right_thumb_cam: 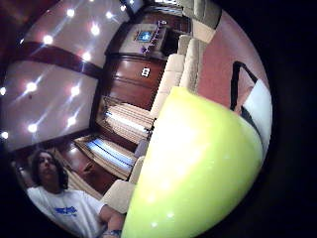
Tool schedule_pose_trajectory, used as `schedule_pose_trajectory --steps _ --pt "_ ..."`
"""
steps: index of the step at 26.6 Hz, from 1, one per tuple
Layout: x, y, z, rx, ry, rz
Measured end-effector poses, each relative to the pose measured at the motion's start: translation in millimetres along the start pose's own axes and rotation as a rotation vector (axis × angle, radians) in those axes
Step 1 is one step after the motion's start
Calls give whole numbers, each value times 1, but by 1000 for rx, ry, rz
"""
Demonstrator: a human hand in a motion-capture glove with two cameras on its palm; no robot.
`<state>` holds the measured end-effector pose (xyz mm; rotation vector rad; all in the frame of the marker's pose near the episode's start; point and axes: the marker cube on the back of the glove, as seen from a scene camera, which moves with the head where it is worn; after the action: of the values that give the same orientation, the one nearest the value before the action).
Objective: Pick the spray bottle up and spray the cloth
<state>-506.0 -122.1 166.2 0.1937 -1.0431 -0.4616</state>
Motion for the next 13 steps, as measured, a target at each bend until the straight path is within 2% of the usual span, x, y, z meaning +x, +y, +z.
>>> schedule_pose_trajectory --steps 13 --pt "4 0 4 -23 -16 45"
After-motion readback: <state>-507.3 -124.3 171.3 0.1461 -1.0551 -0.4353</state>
